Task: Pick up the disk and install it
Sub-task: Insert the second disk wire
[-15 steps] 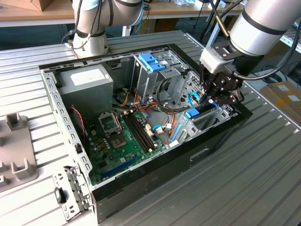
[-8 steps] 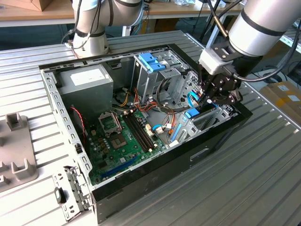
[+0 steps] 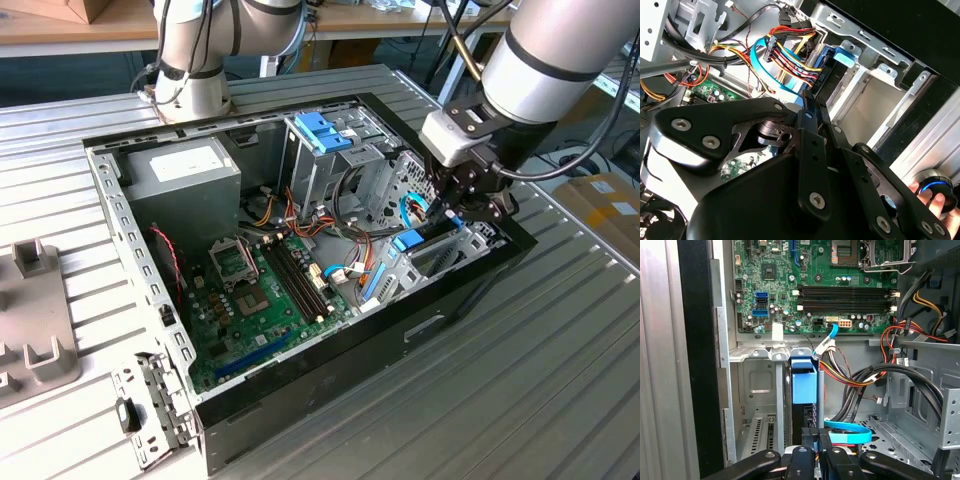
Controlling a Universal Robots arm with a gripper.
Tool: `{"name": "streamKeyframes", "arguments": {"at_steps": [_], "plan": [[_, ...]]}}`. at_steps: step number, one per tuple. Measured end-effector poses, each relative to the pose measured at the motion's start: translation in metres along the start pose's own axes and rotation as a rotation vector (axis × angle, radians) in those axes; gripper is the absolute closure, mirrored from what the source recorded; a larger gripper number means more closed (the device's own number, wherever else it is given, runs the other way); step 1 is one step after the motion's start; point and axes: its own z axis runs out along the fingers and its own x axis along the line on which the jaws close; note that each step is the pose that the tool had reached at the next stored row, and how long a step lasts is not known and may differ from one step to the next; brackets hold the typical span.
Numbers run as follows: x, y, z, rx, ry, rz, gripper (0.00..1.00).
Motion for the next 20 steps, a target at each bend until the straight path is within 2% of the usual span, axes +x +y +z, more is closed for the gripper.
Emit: {"name": "streamKeyframes", "arguments": {"at_steps": [11, 20], "plan": [[0.0002, 0.0001, 0.0008, 0.0000, -0.0002, 0.000, 0.84], [0.0005, -0.0013, 0.0046, -0.0001, -0.0003, -0.001, 0.84]]}}
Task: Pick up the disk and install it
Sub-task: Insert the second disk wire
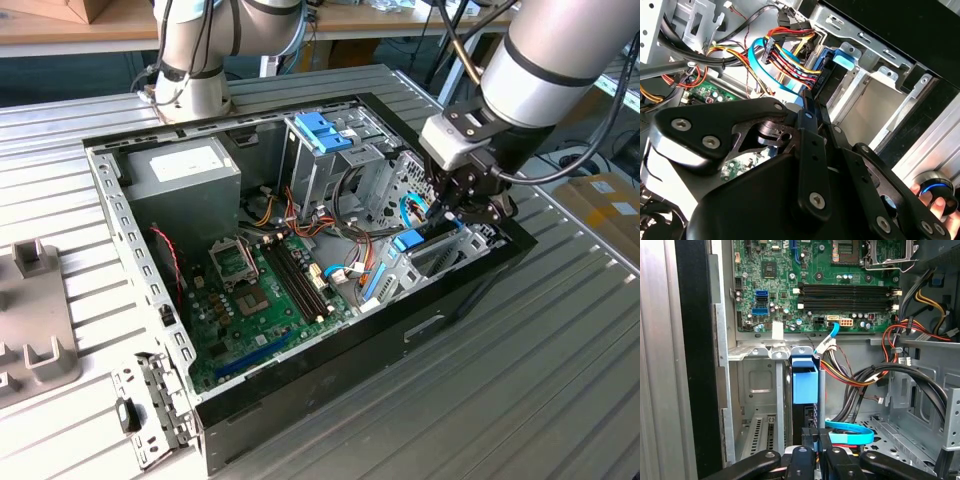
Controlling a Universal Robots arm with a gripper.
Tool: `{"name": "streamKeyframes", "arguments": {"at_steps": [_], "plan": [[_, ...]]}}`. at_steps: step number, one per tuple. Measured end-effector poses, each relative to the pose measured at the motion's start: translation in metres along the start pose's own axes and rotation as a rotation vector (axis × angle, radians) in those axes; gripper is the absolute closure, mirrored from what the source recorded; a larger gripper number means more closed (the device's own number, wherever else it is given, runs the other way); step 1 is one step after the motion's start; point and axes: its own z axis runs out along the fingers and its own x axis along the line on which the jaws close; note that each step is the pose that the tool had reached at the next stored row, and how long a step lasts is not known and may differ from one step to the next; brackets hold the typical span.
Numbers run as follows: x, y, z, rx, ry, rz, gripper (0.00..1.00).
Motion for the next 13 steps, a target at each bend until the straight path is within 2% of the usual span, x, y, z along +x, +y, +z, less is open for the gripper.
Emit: {"name": "streamKeyframes", "arguments": {"at_steps": [13], "plan": [[0.0006, 0.0009, 0.0060, 0.0000, -0.0016, 0.000, 0.84]]}}
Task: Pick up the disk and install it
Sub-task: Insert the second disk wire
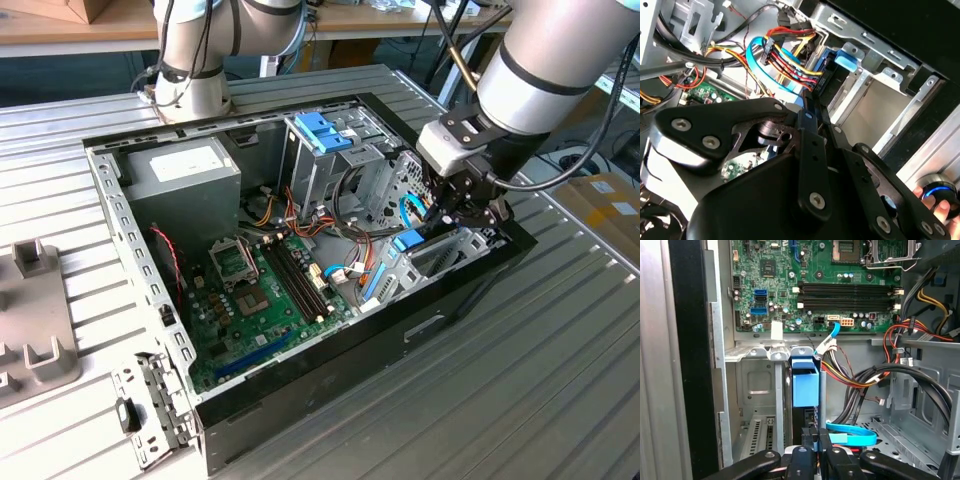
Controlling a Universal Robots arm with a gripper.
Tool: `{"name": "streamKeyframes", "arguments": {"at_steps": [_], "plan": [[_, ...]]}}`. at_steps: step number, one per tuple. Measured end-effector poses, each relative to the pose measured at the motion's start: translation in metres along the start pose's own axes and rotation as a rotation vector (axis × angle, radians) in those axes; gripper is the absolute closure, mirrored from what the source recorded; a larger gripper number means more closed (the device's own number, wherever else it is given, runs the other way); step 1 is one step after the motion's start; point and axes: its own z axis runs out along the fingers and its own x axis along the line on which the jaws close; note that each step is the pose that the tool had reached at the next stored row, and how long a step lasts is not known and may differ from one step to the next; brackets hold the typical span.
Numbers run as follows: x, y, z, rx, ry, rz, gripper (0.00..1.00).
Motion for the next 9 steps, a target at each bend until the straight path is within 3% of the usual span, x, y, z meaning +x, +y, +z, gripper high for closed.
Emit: {"name": "streamKeyframes", "arguments": {"at_steps": [9], "plan": [[0.0006, 0.0008, 0.0048, -0.0001, 0.0008, 0.000, 0.84]]}}
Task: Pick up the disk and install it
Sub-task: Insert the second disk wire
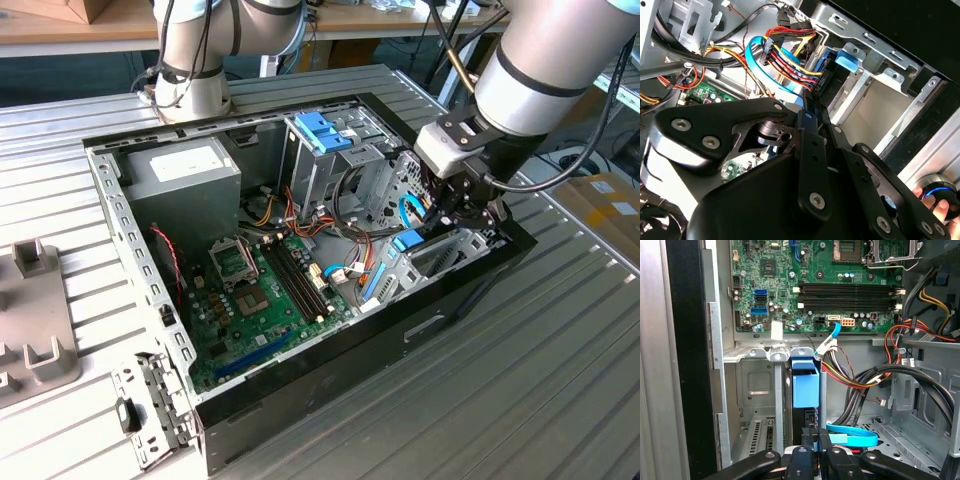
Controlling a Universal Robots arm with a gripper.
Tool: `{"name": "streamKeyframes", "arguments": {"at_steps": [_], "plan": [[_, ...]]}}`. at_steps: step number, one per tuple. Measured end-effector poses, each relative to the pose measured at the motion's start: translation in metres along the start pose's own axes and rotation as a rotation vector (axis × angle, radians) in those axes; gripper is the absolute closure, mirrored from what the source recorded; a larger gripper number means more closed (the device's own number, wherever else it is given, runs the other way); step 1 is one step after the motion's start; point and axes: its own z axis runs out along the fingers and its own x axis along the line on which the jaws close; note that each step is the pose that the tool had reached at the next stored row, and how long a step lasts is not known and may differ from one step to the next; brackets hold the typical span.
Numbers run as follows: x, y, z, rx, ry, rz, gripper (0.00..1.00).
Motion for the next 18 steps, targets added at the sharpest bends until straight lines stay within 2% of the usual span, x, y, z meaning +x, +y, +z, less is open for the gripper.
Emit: {"name": "streamKeyframes", "arguments": {"at_steps": [3, 4, 5, 8, 11, 18], "plan": [[0.0000, 0.0000, 0.0004, 0.0002, -0.0011, 0.000, 0.84], [0.0000, 0.0000, 0.0007, 0.0003, -0.0014, 0.000, 0.83], [0.0000, 0.0000, 0.0008, 0.0003, -0.0014, 0.000, 0.76], [0.0000, 0.0000, 0.0003, 0.0001, -0.0005, 0.000, 0.76], [-0.0009, -0.0014, -0.0092, 0.0001, -0.0005, 0.000, 0.76], [-0.0026, -0.0035, -0.0244, 0.0001, -0.0019, 0.000, 0.76]]}}
